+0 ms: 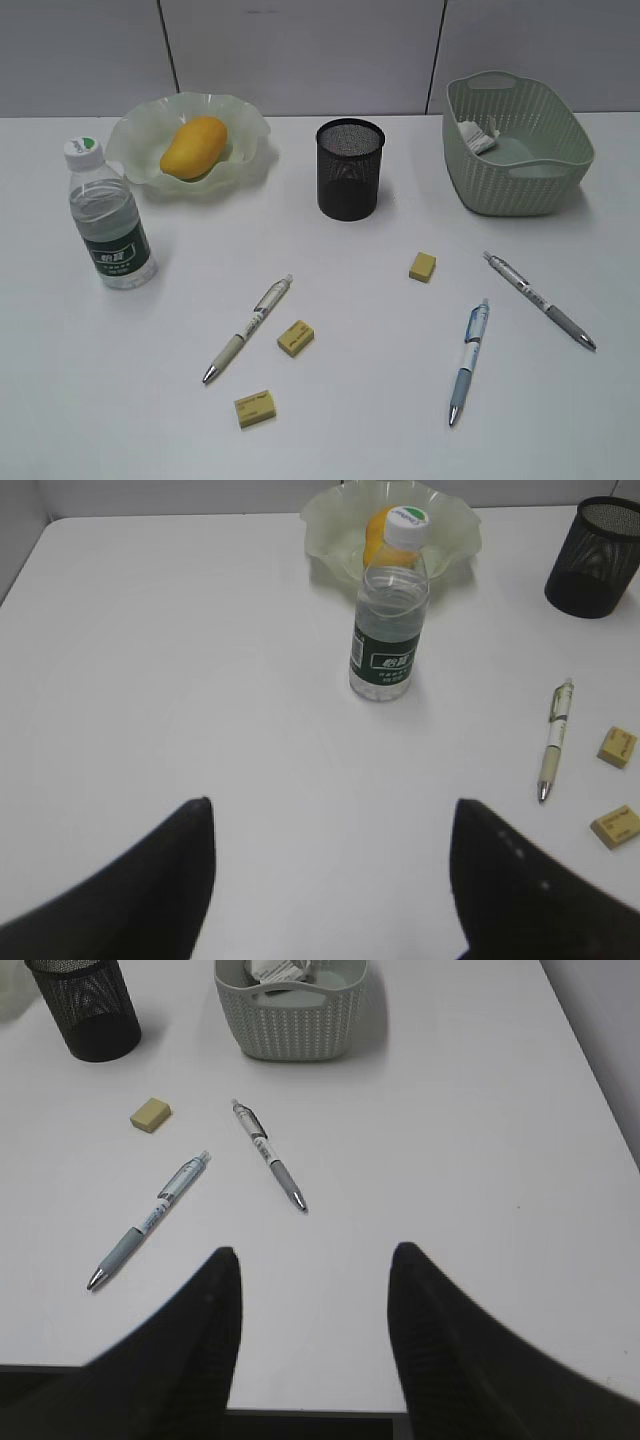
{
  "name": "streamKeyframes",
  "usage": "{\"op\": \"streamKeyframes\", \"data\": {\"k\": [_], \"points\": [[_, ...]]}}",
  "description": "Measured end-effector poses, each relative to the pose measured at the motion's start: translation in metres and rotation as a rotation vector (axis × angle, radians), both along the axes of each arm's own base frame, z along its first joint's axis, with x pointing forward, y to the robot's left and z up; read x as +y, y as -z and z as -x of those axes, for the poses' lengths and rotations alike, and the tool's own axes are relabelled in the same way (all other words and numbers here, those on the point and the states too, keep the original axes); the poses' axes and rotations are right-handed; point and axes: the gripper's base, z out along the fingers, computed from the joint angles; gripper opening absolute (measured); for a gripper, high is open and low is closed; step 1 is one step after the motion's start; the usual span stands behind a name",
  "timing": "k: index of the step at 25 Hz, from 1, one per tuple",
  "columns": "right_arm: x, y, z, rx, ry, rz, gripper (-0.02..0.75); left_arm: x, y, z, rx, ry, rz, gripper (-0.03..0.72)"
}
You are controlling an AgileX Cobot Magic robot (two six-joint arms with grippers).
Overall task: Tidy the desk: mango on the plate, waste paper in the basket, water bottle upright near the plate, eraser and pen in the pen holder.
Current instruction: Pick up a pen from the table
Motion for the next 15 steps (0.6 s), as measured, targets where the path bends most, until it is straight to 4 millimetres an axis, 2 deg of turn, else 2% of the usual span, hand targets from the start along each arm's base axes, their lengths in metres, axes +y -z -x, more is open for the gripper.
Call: {"op": "streamKeyframes", "data": {"k": [15], "points": [[0.0, 0.0, 0.0, 0.0, 0.0, 0.0, 0.386, 0.0, 0.0, 0.0, 0.001, -0.003, 0.006, 0.509]]}}
